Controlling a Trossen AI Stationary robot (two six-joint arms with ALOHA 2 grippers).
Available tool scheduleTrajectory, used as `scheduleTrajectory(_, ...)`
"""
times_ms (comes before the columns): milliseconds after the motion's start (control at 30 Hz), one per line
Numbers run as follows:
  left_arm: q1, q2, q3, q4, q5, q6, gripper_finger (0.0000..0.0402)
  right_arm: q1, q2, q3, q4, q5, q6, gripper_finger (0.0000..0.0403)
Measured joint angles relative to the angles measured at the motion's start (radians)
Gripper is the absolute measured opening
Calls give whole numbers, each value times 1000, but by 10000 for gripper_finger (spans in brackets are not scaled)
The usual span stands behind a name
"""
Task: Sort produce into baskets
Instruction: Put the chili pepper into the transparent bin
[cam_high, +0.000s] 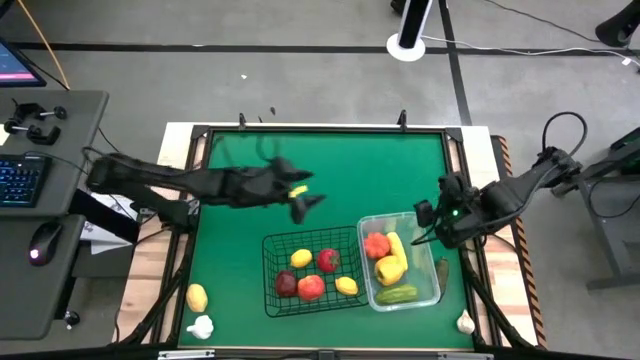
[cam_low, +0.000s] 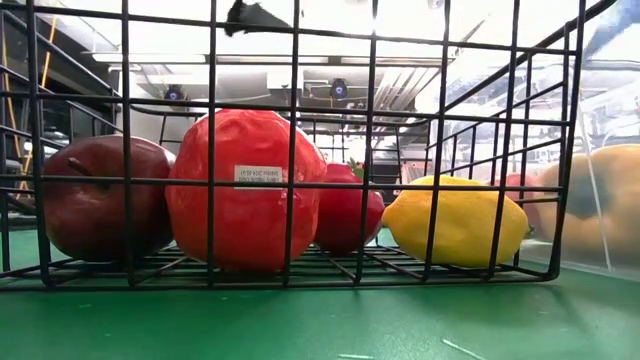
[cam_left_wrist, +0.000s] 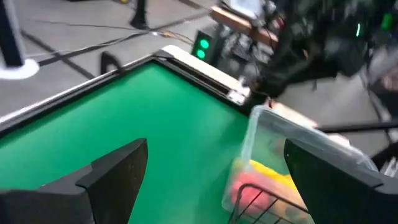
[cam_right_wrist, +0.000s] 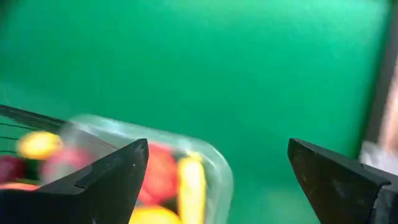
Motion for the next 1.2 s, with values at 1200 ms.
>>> scheduleTrajectory(1200,-126,-348,-318,76,-170,-154,360,140,106,-215,285,-695,130,332)
